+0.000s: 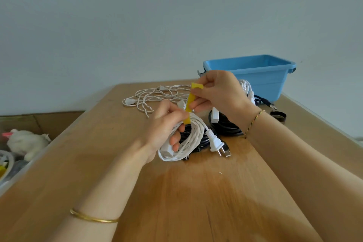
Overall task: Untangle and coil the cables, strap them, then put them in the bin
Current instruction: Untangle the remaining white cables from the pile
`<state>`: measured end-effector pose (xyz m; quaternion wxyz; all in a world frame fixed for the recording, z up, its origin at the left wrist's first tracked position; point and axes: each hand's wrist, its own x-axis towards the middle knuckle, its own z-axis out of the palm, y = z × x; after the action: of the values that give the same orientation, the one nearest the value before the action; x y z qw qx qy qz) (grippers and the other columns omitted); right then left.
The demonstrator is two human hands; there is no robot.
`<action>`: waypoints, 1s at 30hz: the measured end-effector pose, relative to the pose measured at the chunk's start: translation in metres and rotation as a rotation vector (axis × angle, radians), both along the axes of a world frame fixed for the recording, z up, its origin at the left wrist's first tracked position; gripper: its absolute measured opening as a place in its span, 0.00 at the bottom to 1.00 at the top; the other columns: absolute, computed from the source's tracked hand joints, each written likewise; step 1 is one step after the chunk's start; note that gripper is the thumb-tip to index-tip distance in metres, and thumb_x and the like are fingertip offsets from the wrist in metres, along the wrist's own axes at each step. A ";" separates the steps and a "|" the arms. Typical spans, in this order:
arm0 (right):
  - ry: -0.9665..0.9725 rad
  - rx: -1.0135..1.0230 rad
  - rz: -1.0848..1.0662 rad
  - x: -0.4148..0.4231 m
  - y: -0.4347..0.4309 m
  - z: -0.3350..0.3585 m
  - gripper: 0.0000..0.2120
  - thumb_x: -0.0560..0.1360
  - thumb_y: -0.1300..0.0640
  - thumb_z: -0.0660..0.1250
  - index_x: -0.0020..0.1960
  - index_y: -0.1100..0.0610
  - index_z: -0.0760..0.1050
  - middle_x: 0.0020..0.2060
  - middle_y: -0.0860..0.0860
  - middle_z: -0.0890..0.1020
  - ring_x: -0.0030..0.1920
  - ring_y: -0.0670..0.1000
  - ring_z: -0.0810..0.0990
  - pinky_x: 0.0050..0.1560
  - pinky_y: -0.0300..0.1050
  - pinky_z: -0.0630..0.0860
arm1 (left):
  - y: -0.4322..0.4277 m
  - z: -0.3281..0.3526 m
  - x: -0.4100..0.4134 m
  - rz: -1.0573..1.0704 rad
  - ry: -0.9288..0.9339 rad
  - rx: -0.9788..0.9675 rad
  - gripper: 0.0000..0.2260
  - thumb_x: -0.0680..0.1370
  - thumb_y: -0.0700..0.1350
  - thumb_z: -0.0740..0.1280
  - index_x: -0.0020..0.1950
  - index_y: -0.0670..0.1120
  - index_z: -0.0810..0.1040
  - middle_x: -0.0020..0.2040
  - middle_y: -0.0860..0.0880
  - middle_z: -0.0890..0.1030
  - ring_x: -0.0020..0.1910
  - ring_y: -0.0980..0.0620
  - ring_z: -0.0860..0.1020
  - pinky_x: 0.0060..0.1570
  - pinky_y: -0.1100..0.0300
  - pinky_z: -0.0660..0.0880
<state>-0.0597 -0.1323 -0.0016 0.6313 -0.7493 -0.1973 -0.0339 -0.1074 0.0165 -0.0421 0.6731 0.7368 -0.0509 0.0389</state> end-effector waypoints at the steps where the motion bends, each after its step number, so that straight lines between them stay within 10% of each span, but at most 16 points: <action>1: -0.063 -0.035 -0.011 -0.003 0.003 0.001 0.04 0.75 0.67 0.67 0.42 0.64 0.74 0.33 0.61 0.82 0.29 0.53 0.82 0.34 0.47 0.82 | 0.000 0.000 0.001 0.009 0.009 -0.008 0.06 0.78 0.40 0.64 0.46 0.43 0.67 0.33 0.43 0.72 0.20 0.51 0.64 0.22 0.60 0.66; 11: -0.652 -0.594 -0.220 -0.026 0.025 -0.003 0.05 0.72 0.56 0.67 0.46 0.51 0.81 0.40 0.48 0.83 0.43 0.52 0.79 0.43 0.49 0.75 | 0.008 0.001 0.012 0.171 0.055 -0.067 0.06 0.79 0.38 0.59 0.43 0.44 0.65 0.28 0.44 0.70 0.18 0.53 0.63 0.19 0.62 0.65; 30: -1.133 -0.471 -0.044 -0.013 0.033 -0.023 0.06 0.65 0.64 0.68 0.37 0.57 0.83 0.36 0.50 0.82 0.41 0.55 0.80 0.37 0.50 0.77 | 0.021 0.013 0.008 0.083 0.114 -0.635 0.06 0.76 0.36 0.61 0.42 0.42 0.75 0.26 0.45 0.72 0.19 0.53 0.65 0.20 0.68 0.65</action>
<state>-0.0723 -0.0994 -0.0242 0.2447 -0.7381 -0.4888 -0.3954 -0.0991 0.0376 -0.0290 0.8690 0.4923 0.0319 0.0389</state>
